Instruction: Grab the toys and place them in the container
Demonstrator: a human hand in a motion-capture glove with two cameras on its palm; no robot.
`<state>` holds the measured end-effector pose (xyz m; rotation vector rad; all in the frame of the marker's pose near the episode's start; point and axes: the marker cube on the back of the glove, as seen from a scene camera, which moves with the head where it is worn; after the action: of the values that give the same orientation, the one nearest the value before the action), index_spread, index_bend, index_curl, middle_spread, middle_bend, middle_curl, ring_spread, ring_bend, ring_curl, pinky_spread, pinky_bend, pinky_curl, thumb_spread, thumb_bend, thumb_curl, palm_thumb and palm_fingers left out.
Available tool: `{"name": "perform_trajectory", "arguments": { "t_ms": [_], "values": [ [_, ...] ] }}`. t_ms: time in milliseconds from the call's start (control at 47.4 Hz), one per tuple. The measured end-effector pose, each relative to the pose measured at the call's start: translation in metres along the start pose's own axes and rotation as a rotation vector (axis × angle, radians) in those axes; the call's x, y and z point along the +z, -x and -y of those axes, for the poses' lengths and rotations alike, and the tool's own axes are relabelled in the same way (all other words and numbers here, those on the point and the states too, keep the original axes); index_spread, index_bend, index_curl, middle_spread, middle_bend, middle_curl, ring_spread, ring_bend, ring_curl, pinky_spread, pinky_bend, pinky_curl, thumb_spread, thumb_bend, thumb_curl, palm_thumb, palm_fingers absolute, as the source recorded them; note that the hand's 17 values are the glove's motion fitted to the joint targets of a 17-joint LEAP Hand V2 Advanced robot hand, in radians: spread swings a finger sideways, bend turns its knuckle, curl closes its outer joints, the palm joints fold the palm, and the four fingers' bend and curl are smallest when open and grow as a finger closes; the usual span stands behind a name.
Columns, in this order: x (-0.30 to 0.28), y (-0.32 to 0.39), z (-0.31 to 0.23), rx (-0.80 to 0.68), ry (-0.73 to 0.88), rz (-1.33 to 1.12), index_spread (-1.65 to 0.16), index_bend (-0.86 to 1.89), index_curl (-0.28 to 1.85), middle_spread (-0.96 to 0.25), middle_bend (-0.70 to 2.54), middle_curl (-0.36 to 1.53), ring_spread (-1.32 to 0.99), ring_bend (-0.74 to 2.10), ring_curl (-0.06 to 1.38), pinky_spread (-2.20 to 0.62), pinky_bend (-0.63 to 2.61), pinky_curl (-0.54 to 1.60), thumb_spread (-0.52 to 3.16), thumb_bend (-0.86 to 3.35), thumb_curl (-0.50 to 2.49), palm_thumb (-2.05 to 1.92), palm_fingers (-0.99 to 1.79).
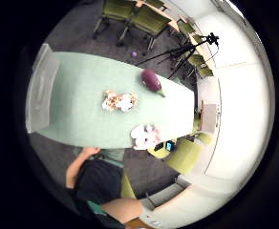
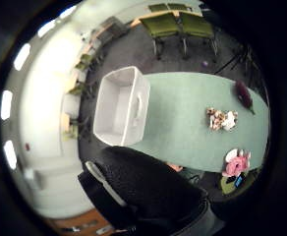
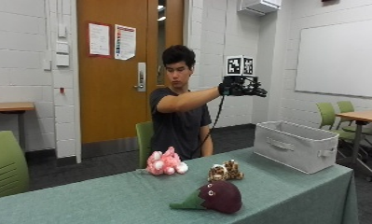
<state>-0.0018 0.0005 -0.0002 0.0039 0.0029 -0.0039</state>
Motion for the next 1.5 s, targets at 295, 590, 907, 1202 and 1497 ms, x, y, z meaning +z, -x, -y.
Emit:
{"name": "perform_trajectory", "arguments": {
  "t_ms": [295, 590, 907, 1202, 1497],
  "values": [
    [-0.005, 0.009, -0.002, -0.039, -0.011, 0.006, -0.2, 0.18, 0.15, -0.07, 0.3, 0.16, -0.2, 0.19, 0.08, -0.04, 0.38, 0.17, 0.8, -0.13, 0.03, -0.2, 0.04],
    [0.015, -0.04, 0.005, -0.03, -0.025, 0.004, -0.23, 0.17, 0.23, -0.08, 0.31, 0.23, -0.24, 0.2, 0.14, -0.05, 0.39, 0.23, 0.9, -0.13, 0.04, -0.2, 0.01],
    [0.167, -0.13, 0.028, 0.084, 0.084, 0.059, -0.26, 0.24, 0.32, -0.08, 0.28, 0.28, -0.25, 0.15, 0.16, -0.05, 0.39, 0.27, 0.9, -0.13, 0.06, -0.2, -0.02],
    [0.279, -0.144, 0.022, 0.14, 0.248, 0.039, -0.28, 0.29, 0.38, -0.09, 0.23, 0.31, -0.24, 0.12, 0.14, -0.04, 0.42, 0.31, 0.9, -0.13, 0.07, -0.2, -0.08],
    [0.295, -0.15, 0.007, 0.179, 0.277, -0.041, -0.31, 0.3, 0.41, -0.08, 0.14, 0.31, -0.18, 0.09, 0.09, 0.01, 0.69, 0.39, 0.91, -0.07, 0.11, -0.09, -0.03]
  ]
}}
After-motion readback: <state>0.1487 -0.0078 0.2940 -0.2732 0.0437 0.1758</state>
